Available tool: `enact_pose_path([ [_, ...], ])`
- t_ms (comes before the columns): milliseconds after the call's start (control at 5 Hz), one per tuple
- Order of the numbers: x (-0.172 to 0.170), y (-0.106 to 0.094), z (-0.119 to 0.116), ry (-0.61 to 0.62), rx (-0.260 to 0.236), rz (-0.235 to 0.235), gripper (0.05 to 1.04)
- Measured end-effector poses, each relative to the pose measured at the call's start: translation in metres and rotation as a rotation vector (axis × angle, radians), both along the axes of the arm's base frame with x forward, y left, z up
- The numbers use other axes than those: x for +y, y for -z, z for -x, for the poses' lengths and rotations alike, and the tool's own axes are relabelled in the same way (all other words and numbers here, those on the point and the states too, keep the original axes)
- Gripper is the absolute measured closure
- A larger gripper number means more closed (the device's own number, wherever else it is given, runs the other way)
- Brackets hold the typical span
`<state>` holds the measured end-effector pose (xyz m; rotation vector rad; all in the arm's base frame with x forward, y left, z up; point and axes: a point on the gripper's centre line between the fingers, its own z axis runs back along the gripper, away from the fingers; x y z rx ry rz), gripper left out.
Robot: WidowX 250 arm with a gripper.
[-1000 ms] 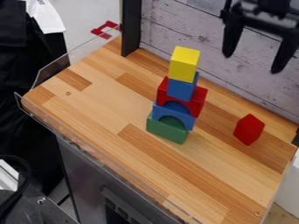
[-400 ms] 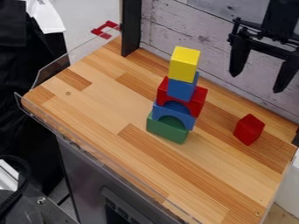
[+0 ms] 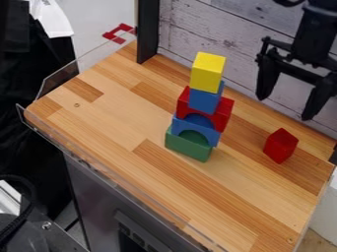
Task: Put the red cube on top of the yellow cube
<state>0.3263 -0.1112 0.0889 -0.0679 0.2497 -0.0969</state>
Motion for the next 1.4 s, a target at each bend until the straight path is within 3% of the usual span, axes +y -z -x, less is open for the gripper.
enact_pose_path([
  [200,-0.004,0.01,-0.001,0.023,-0.004,0.023,0.085],
  [400,-0.004,0.02,-0.002,0.041,0.01,0.017,0.085],
  [800,-0.007,0.027,0.002,0.088,0.021,0.046,0.085],
  [1000,-0.006,0.038,0.009,0.106,0.103,0.03,0.085],
  [1200,-0.01,0.037,0.009,0.13,0.104,0.033,0.085],
  [1400,-0.01,0.045,0.01,0.138,0.144,0.023,0.085],
])
